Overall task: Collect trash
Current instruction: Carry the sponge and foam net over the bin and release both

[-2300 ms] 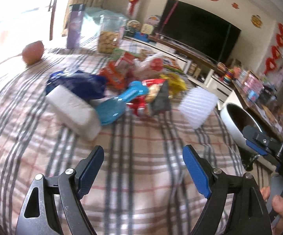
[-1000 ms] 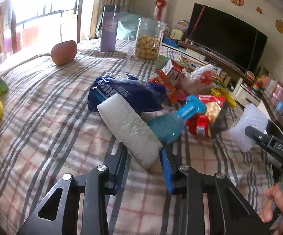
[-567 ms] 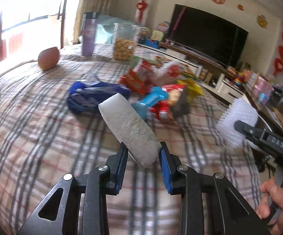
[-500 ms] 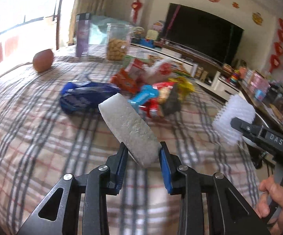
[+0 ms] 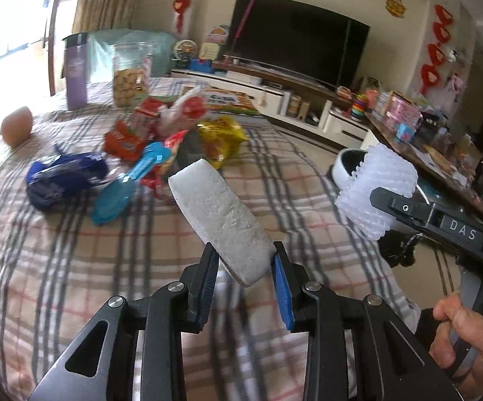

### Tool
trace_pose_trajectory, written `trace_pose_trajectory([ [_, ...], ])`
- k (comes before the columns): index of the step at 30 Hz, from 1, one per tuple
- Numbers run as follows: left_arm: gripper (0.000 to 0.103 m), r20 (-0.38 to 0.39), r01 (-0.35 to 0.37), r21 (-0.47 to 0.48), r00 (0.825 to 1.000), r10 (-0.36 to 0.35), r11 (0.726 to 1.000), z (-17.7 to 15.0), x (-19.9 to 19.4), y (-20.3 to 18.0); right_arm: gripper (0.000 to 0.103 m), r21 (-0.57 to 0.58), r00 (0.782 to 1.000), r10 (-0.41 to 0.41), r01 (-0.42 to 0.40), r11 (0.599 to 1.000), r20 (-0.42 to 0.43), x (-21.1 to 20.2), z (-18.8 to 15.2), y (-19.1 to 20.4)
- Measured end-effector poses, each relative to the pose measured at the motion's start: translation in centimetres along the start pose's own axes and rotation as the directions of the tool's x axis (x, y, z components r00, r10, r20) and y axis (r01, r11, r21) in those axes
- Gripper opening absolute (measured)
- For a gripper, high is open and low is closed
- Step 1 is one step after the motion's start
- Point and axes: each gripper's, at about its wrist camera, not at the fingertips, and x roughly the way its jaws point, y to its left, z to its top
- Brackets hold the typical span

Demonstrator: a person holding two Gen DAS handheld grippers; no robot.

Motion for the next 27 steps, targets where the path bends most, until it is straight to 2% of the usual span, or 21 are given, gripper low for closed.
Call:
trace_pose_trajectory([
  [12,0.031,-0.02,0.073,0.069,0.997,-0.072,0.995,1.7,2.4,-4.1,0.03,0.035,0.997,-0.059,0.058,0.998,0.045,-2.5,0.8,-3.2],
  [27,0.031,-0.051,0.151,0.17,0.988,-0.145,0.974,4.0,5.9,-8.0,0.031,0.084,0.989,-0.131,0.125,0.989,0.065,-4.3,1.8,-7.5],
])
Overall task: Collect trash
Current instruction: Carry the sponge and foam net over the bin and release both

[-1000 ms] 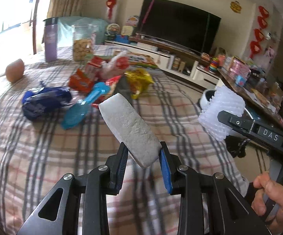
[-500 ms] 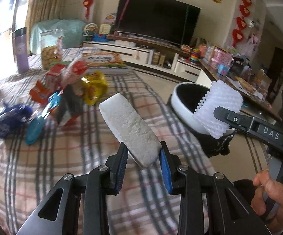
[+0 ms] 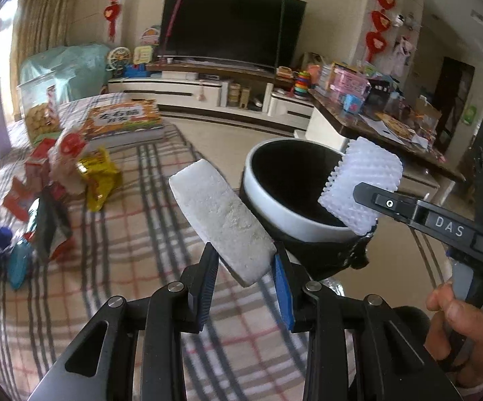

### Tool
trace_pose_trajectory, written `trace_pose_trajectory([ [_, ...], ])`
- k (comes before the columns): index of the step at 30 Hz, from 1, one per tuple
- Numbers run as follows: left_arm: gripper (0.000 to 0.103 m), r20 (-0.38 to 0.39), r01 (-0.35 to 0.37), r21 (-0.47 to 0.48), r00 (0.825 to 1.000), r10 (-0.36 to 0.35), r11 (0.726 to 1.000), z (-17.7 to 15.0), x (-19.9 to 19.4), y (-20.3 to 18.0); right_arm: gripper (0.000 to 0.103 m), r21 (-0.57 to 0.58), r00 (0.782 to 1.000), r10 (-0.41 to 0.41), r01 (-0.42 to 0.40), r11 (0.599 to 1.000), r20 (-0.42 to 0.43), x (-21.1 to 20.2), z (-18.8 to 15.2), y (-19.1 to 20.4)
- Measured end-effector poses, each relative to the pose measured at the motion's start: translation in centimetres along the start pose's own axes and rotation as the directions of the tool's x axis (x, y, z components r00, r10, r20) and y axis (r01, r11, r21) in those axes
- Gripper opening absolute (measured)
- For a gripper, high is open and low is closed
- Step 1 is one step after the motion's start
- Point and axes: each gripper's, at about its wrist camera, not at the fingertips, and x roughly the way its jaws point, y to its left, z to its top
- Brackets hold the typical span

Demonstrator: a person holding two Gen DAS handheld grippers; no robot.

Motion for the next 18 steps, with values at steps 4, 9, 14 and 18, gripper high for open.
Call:
trace_pose_trajectory([
  [4,0.031,-0.006,0.015,0.025,1.0,-0.015,1.0,0.6,0.9,-0.9,0.033,0.014,1.0,-0.019,0.019,1.0,0.002,-0.1,0.5,-1.1],
  [9,0.031,-0.015,0.032,0.053,0.999,-0.031,0.998,1.5,2.1,-2.0,0.033,0.02,0.999,-0.034,0.034,0.999,0.004,-0.1,1.0,-2.1],
  [14,0.032,-0.022,0.05,0.074,0.999,-0.049,0.996,2.5,3.3,-2.9,0.033,0.034,0.999,-0.042,0.043,0.999,-0.01,0.3,1.6,-3.2],
  [18,0.032,-0.035,0.079,0.082,0.996,-0.077,0.993,3.4,4.3,-3.3,0.033,0.037,0.998,-0.051,0.052,0.998,-0.024,0.5,2.0,-3.9],
])
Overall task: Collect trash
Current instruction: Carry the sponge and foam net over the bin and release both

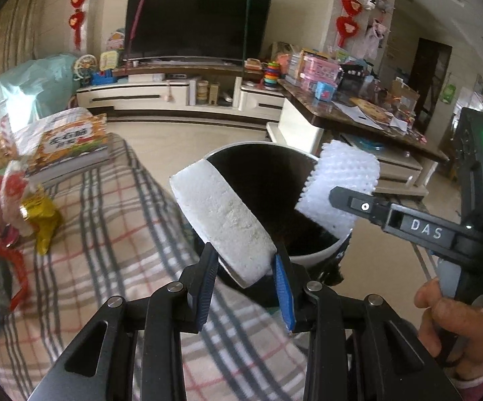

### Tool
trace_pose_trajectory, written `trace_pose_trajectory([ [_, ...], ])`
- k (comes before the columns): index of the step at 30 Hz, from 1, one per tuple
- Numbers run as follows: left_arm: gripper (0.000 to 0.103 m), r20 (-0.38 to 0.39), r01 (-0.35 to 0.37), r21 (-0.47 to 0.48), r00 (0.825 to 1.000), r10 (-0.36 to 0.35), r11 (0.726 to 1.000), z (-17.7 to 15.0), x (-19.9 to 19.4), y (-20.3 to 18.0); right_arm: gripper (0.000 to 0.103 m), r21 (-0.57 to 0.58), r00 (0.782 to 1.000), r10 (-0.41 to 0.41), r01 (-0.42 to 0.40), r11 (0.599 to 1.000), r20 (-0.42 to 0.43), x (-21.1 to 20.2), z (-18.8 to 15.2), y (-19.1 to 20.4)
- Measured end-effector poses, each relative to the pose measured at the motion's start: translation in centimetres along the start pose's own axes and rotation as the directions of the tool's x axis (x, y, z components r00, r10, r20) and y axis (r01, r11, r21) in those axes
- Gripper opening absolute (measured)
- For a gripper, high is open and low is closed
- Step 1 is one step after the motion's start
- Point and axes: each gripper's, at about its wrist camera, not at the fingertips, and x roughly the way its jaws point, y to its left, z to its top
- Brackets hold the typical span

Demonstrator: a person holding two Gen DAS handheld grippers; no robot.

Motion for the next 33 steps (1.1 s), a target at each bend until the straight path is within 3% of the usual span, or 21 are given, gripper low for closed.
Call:
trace_pose_trajectory([
  [20,0.035,-0.043,0.017,0.032,0.999,-0.016,0.999,3.1,5.2,-0.5,0.035,0.026,0.999,-0.003,0.004,1.0,-0.052,2.2,1.8,-2.6],
  [23,0.038,-0.044,0.013,0.048,0.999,-0.011,0.999,3.1,5.5,-0.9,0.041,0.025,0.998,-0.011,0.012,1.0,-0.057,2.5,2.1,-2.6],
  [27,0.059,-0.04,0.009,0.044,0.999,-0.007,0.999,3.4,5.6,-1.2,0.067,0.038,0.998,-0.009,0.012,0.999,-0.063,2.8,2.6,-2.7],
  [33,0.063,-0.026,0.0,0.034,1.0,0.001,0.999,2.9,4.9,-0.9,0.071,0.052,0.999,-0.015,0.016,0.999,-0.036,1.9,2.6,-2.8],
])
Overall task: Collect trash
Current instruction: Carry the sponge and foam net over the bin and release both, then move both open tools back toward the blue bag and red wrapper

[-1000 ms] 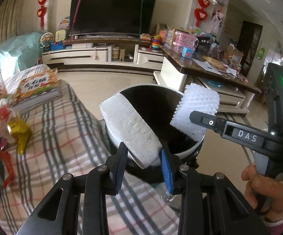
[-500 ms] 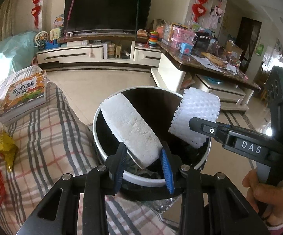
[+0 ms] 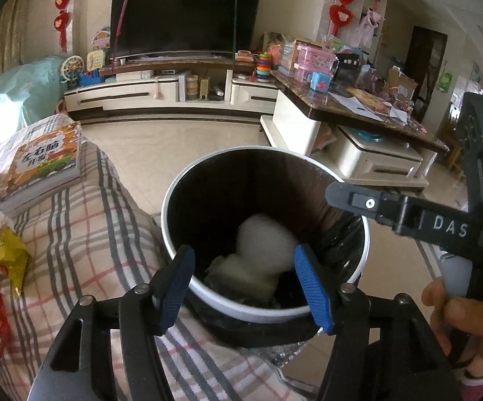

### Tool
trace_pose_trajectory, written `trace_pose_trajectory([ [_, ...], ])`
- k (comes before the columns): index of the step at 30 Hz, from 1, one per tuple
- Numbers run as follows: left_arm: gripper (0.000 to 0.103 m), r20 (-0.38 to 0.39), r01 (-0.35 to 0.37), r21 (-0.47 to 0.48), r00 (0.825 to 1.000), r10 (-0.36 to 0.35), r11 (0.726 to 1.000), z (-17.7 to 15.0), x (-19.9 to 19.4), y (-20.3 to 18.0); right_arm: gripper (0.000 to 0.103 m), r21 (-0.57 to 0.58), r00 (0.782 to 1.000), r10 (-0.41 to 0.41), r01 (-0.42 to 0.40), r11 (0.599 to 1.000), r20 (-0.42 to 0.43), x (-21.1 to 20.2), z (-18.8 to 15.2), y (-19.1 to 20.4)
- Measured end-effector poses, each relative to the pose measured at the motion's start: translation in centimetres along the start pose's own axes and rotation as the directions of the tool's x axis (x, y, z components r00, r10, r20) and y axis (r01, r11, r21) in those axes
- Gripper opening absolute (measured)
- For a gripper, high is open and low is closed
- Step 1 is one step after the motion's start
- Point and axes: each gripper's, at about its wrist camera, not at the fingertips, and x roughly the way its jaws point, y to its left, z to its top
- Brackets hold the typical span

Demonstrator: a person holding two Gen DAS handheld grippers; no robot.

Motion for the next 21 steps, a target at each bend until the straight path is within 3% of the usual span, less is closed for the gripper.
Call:
trace_pose_trajectory([
  [10,0.069,0.036,-0.041,-0.107,0.998,0.045,0.993,-4.6,-4.4,3.0,0.085,0.014,1.0,0.028,-0.028,1.0,0.005,-0.8,-1.8,1.6],
  [21,0.07,0.038,-0.094,-0.205,0.994,0.104,0.974,-9.5,-9.7,6.0,0.088,-0.012,0.995,0.099,-0.099,0.995,-0.01,-0.7,-4.7,6.2],
])
